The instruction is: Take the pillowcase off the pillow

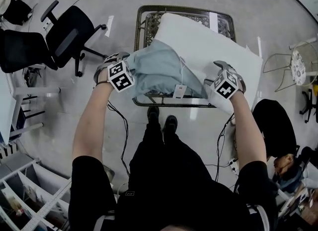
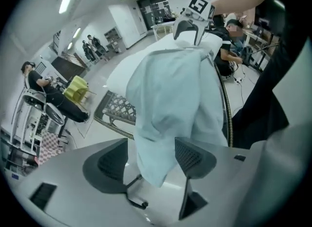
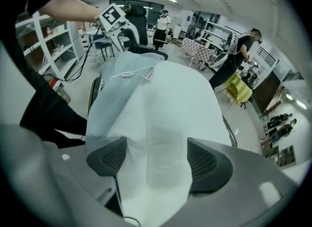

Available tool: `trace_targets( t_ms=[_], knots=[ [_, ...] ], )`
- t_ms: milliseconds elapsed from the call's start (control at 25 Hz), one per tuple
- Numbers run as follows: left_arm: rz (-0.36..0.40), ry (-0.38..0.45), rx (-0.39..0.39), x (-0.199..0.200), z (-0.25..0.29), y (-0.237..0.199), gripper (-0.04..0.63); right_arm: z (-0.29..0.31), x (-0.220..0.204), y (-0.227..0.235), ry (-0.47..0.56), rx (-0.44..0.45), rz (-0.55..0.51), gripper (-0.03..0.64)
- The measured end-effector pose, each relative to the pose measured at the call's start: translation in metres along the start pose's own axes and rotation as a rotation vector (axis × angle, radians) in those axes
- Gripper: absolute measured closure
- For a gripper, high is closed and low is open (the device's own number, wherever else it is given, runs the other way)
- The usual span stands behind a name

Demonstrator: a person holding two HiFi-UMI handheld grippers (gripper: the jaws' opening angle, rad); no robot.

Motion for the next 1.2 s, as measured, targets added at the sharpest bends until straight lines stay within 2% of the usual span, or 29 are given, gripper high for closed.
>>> trace_targets(
  t_ms=[80,200,400,440,520,640,680,720,760,880,1040,1200],
  knots=[
    [0.022,-0.036,-0.087,-0.002,0.025,-0.007,0.277,0.003,0.008,0.002,-0.039,0.01,-0.079,0.188],
    [0.018,-0.037,-0.212,-0.002,0.055,-0.009,0.261,0.005,0.017,0.011,-0.088,0.101,-0.146,0.163],
    [-0.018,0.007,-0.275,0.004,0.076,-0.018,0.27,0.014,0.033,0.031,-0.174,0.26,-0.155,0.158],
    [-0.011,0.008,-0.289,0.005,0.077,-0.018,0.304,0.013,0.036,0.035,-0.168,0.27,-0.141,0.161],
    [0.014,0.008,-0.316,0.005,0.077,-0.016,0.453,0.009,0.046,0.045,-0.105,0.26,-0.082,0.163],
    [0.048,-0.014,-0.338,0.002,0.076,-0.014,0.563,0.023,0.061,0.051,-0.048,0.227,-0.022,0.164],
    [0.065,-0.029,-0.343,0.001,0.076,-0.013,0.571,0.035,0.063,0.047,-0.062,0.215,-0.027,0.173],
    [0.087,-0.045,-0.348,-0.001,0.074,-0.011,0.574,0.047,0.063,0.043,-0.084,0.199,-0.038,0.22],
    [0.111,-0.058,-0.353,-0.002,0.072,-0.009,0.575,0.058,0.063,0.041,-0.103,0.179,-0.045,0.24],
    [0.139,-0.058,-0.363,-0.008,0.061,0.004,0.578,0.068,0.06,0.045,-0.098,0.149,-0.031,0.256],
    [0.096,-0.039,-0.391,-0.02,0.044,0.028,0.58,0.065,0.055,0.052,-0.056,0.16,0.005,0.262],
    [0.03,-0.037,-0.43,-0.032,0.021,0.061,0.58,0.061,0.052,0.051,-0.059,0.145,0.019,0.264]
  ],
)
Point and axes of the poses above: the fingertips, and each gripper's own axes: z forward along the fingers, y to its right, x out of its top, the point moved 10 cm from there along -z, backward along the fingers, and after that the axes turned 11 degrees about z, right-handed, at the moved point
